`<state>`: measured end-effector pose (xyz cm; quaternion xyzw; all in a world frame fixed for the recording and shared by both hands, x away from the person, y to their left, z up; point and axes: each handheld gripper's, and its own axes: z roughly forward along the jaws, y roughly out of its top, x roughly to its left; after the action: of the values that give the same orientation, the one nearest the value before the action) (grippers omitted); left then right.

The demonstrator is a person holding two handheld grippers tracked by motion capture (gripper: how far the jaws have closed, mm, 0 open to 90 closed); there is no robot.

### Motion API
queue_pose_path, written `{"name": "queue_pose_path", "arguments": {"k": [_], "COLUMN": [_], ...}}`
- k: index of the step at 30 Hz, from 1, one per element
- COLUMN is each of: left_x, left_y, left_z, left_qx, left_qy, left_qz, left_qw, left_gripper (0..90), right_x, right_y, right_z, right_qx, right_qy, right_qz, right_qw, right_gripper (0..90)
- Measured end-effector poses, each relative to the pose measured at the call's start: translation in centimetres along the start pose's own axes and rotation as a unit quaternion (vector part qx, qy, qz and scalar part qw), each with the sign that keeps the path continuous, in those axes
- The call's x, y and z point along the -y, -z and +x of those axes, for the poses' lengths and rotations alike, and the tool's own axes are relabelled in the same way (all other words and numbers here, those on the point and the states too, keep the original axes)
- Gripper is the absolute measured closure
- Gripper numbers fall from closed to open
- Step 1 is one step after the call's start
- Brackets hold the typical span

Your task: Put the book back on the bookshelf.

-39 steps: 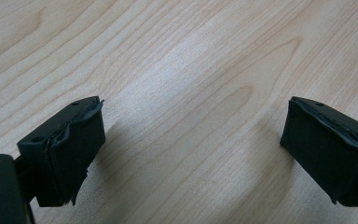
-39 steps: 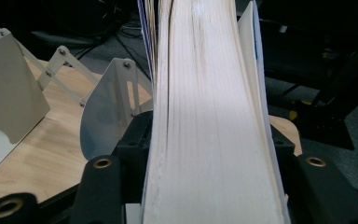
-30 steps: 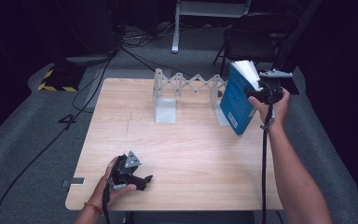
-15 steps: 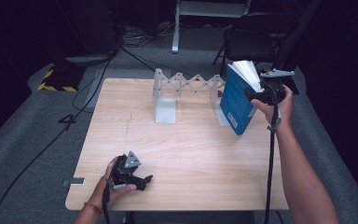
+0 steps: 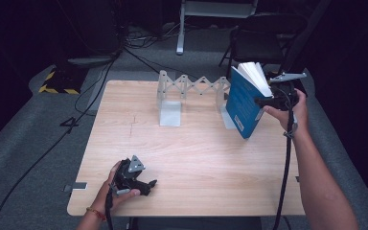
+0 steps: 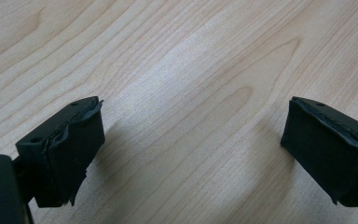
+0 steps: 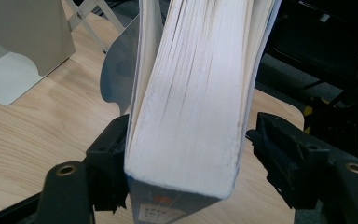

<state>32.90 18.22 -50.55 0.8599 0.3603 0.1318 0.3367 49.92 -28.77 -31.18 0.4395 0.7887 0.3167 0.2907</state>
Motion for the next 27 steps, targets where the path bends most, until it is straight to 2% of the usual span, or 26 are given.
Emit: {"name": "queue_pose_path", "arguments": {"k": [12, 27], "left_x": [0.0, 0.0], "left_y": [0.0, 0.0], "left_z": [0.0, 0.1], "left_qx": [0.001, 0.0], "left_qy": [0.0, -0.003], "left_qz": [0.001, 0.001], "left_qw": [1.0, 1.0], "left_gripper": [5.7, 5.6], "right_x": [0.9, 3.2], "right_y": [0.7, 2.0], "right_z": [-0.1, 0.5], "right_qx": [-0.01, -0.031], "right_qy": [0.006, 0.025], "right_qz": [-0.001, -0.009], "right_qw": [0.9999, 0.9992], "right_gripper": [29.3, 28.7]}}
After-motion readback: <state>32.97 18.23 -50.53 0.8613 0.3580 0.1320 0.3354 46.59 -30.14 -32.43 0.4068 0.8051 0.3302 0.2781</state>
